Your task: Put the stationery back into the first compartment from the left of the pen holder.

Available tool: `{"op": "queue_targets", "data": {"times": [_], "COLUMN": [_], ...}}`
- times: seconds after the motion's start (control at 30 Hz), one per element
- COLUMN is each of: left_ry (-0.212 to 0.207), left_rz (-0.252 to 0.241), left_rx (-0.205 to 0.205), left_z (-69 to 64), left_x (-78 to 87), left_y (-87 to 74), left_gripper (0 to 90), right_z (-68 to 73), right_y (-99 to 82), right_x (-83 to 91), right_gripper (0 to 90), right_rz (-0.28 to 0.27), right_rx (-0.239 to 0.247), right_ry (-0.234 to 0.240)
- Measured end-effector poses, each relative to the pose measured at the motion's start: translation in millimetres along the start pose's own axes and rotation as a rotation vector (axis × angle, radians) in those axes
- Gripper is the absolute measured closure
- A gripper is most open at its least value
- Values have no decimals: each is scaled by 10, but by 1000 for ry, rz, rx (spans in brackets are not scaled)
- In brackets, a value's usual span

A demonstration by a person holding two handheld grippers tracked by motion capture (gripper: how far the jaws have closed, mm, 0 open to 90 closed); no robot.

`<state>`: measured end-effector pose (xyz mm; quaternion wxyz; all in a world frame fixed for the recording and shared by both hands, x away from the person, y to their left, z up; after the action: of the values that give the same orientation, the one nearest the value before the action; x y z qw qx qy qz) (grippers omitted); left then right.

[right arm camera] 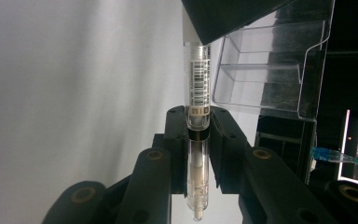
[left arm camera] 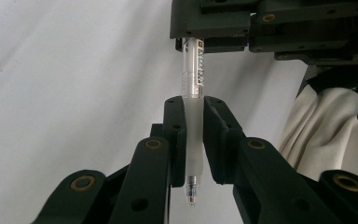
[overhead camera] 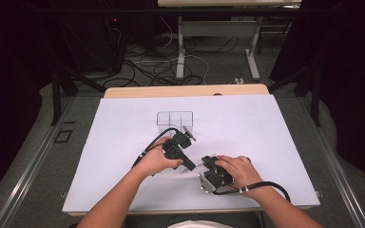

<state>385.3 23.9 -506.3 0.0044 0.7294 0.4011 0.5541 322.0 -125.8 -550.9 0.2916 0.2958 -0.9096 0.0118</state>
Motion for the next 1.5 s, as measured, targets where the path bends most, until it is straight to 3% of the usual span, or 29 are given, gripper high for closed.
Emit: {"op": "queue_targets", "data": {"times": [0.27, 0.43, 0.57, 0.7, 0.87, 1.13, 1.17, 1.2, 1.4, 1.43, 1.5], "left_ry": [-6, -13, 24, 83, 125, 198, 214, 222, 268, 278, 304], "left_rz": [-4, -51, -80, -109, -144, -205, -209, -219, -252, -256, -281], "left_rx": [-5, 38, 39, 5, -10, 14, -2, -7, -46, -57, -66], "left_z": [10, 23, 61, 89, 137, 244, 254, 260, 274, 278, 286], "left_x": [-2, 36, 92, 160, 240, 315, 331, 344, 438, 457, 491], "left_y": [-12, -22, -46, -91, -156, -283, -299, -317, -448, -475, -529], "left_gripper": [797, 714, 644, 591, 538, 452, 452, 447, 385, 377, 368], "right_z": [3, 4, 7, -4, -7, -1, -17, -14, -35, -51, -47], "right_y": [10, 10, 1, 1, -5, -10, -5, -12, -35, -32, -49], "right_x": [3, 9, 2, 8, 7, 13, 39, 21, 29, 58, 39], "right_gripper": [793, 793, 793, 793, 793, 793, 794, 793, 793, 793, 793], "right_rz": [1, 4, 0, 1, -1, 1, 33, 4, -8, 27, -1], "right_rx": [15, 4, 8, 7, 7, -11, -10, -10, -43, -43, -57], "right_ry": [6, -3, 1, 0, 2, -7, 28, -12, -14, 14, -24]}}
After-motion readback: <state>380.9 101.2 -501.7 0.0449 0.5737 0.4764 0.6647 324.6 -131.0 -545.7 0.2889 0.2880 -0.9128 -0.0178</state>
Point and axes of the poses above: each handheld gripper's, and its own axes: x roughly backward along the jaws, y roughly out of its top, z roughly to its left, the point moved 2 cm from there along -x, roughly forward along the jaws, and after that the axes turned 8 degrees about -z, right-handed, at the moved point
